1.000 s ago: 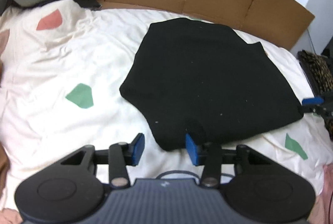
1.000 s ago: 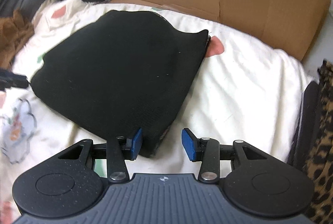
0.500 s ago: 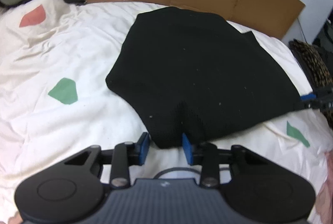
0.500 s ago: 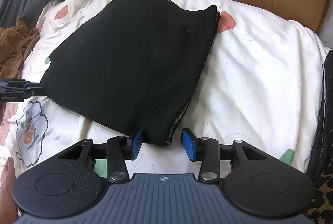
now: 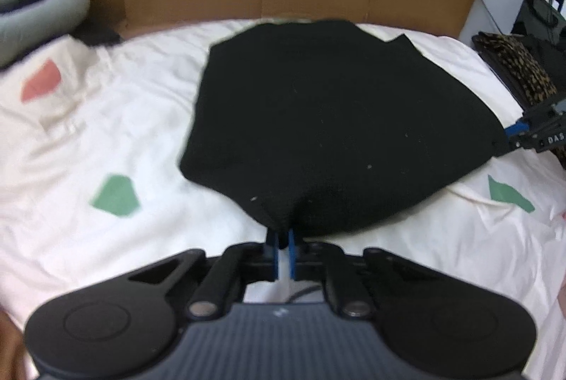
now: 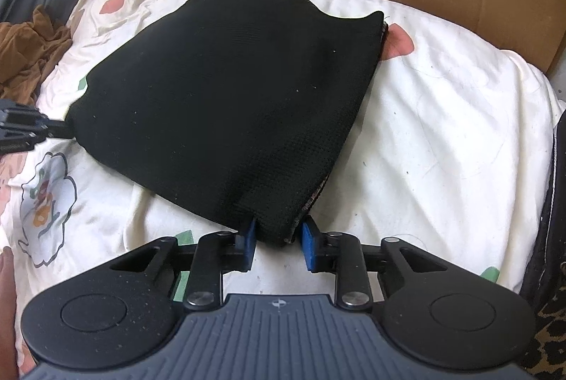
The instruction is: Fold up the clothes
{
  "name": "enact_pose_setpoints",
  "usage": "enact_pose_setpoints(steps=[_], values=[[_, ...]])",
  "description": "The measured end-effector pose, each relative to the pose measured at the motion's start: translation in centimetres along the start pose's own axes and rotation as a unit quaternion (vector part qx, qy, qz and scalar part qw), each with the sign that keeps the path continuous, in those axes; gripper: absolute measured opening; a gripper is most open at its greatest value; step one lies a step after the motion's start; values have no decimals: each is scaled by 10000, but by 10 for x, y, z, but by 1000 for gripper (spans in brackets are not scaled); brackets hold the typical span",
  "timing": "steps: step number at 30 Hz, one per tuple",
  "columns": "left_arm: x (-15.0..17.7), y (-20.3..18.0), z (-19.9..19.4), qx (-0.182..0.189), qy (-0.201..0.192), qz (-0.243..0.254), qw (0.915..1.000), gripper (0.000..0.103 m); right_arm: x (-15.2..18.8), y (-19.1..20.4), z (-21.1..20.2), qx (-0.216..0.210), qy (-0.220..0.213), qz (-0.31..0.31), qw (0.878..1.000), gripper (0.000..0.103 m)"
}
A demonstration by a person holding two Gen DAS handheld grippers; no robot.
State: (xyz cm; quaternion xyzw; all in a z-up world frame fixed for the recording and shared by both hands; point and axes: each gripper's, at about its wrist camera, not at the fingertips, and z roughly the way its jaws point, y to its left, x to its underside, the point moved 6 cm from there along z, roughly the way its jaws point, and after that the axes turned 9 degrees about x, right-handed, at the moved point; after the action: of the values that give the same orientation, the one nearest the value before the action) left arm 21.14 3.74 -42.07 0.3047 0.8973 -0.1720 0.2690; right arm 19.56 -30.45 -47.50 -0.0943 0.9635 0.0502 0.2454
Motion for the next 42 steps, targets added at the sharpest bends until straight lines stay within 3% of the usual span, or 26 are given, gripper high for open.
enact_pose_setpoints(steps=[3, 10, 14, 19, 23, 28, 33, 38, 42], values=[[-4, 4, -12, -117, -53, 115, 9999, 4, 0, 0, 0, 14, -5, -11, 10000, 24], [13, 12, -8, -281, 421, -112, 9987, 1, 1, -4, -6, 46, 19, 51, 10000, 25], [13, 24, -29, -360, 203, -486, 9980, 2, 6, -10, -14, 76, 54, 230, 9997, 26], [-11, 9, -34, -118, -220, -721, 9971, 2, 4, -12, -27, 165, -60, 293, 9994, 26], [-24, -12, -21, 147, -311, -611, 9975, 3, -4, -6, -36, 220, -295, 215, 9991, 26], [-24, -23, -1, 225, -255, -451, 9984, 5, -14, 8, -33, 174, -495, -112, 9986, 22], [-15, -11, 27, 32, -1, -389, 9992, 7, -12, 7, -24, 384, -453, -331, 9977, 18], [-10, 5, 22, -349, 52, -335, 9988, 5, -9, 5, -15, 593, -410, -550, 9959, 18], [-6, 17, 10, -516, 18, -759, 9958, 6, -6, -6, -21, 439, -346, -120, 9984, 19]])
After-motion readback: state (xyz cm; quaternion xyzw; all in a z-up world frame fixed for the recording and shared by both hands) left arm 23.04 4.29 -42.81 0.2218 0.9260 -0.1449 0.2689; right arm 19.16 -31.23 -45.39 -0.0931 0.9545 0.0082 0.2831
